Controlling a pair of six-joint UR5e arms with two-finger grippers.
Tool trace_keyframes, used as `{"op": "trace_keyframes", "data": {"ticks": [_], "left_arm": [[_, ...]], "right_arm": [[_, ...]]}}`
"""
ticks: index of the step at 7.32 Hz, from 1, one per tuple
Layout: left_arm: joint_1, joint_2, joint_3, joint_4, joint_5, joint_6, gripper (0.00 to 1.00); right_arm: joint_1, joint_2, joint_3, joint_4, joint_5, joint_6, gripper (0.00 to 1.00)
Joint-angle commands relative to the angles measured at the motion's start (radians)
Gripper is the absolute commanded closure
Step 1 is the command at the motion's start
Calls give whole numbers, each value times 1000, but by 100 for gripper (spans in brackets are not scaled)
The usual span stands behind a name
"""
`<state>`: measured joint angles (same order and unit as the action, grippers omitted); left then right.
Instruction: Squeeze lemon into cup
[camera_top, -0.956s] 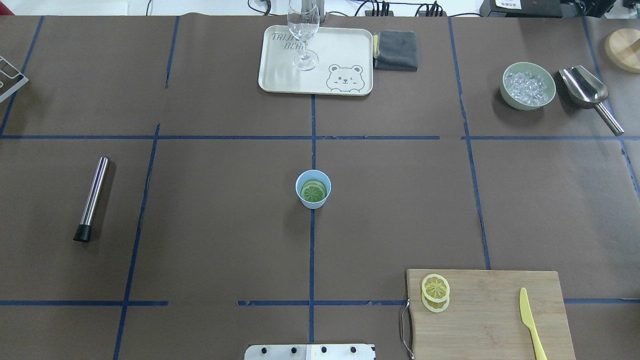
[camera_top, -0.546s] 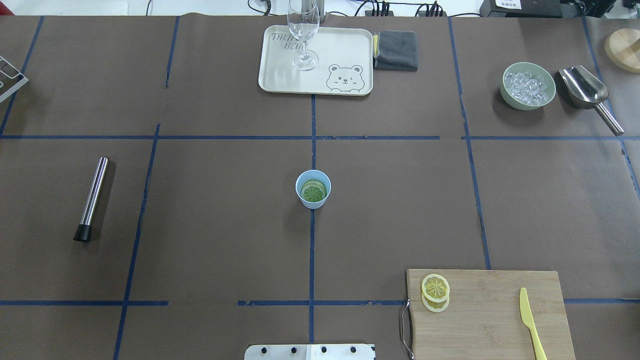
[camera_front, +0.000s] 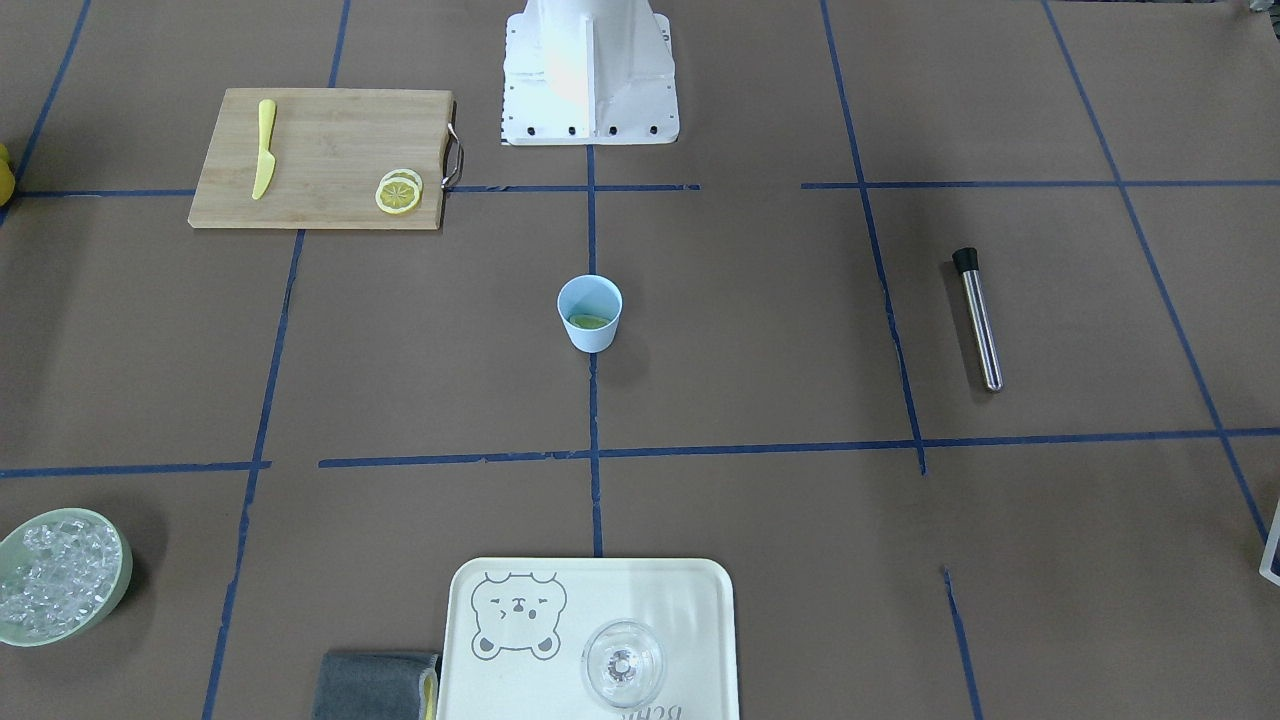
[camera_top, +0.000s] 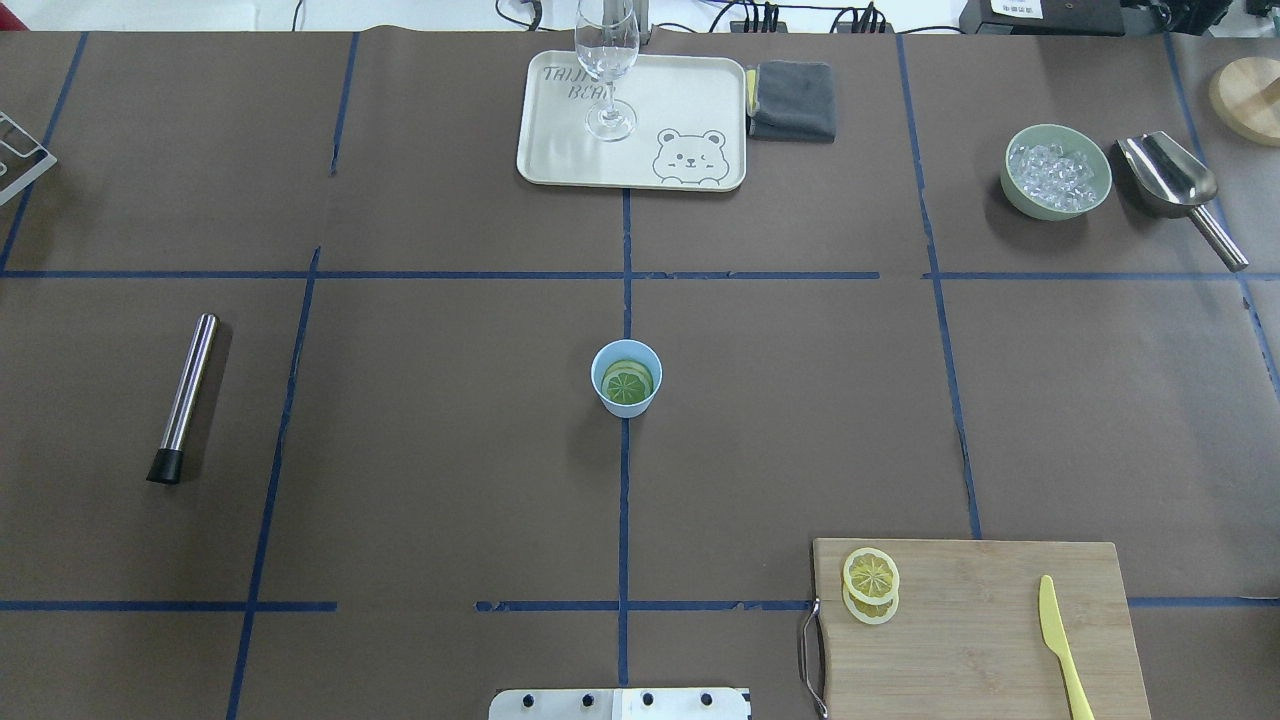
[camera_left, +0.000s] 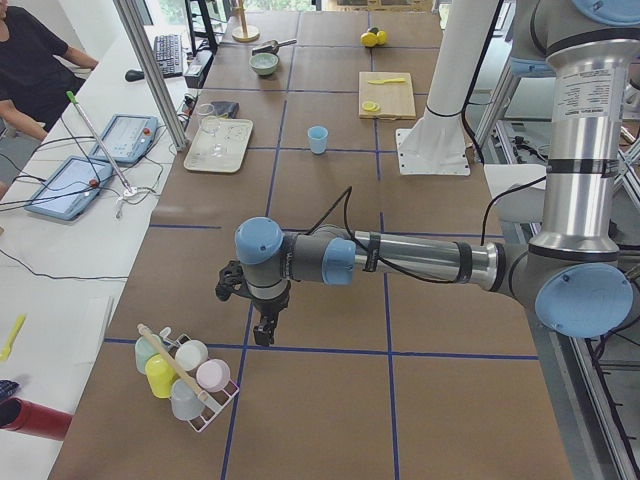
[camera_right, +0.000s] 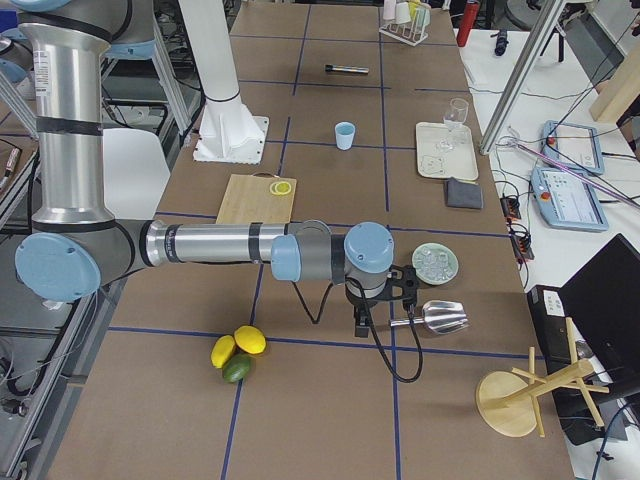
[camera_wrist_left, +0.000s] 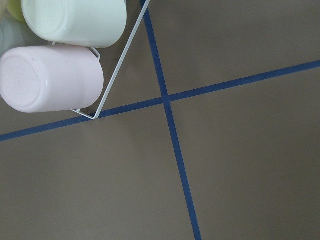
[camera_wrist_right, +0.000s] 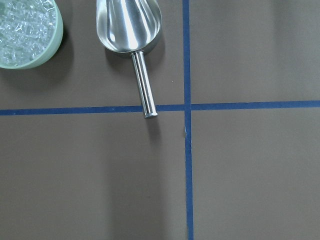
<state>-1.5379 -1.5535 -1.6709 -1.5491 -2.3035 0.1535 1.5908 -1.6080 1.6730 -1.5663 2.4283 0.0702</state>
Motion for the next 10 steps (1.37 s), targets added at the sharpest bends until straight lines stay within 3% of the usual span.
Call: {"op": "trace_keyframes", "data": {"ticks": [1, 3, 10], "left_arm": [[-68, 3, 3, 15, -5, 2, 0], [-70, 4, 22, 35, -88, -9, 0], [-68, 1, 26, 27, -88, -11, 0]], "right_arm": [[0, 0, 1, 0, 0, 2, 0], [0, 0, -1, 0, 0, 0, 0], [0, 0, -6, 0, 2, -3, 0]]}}
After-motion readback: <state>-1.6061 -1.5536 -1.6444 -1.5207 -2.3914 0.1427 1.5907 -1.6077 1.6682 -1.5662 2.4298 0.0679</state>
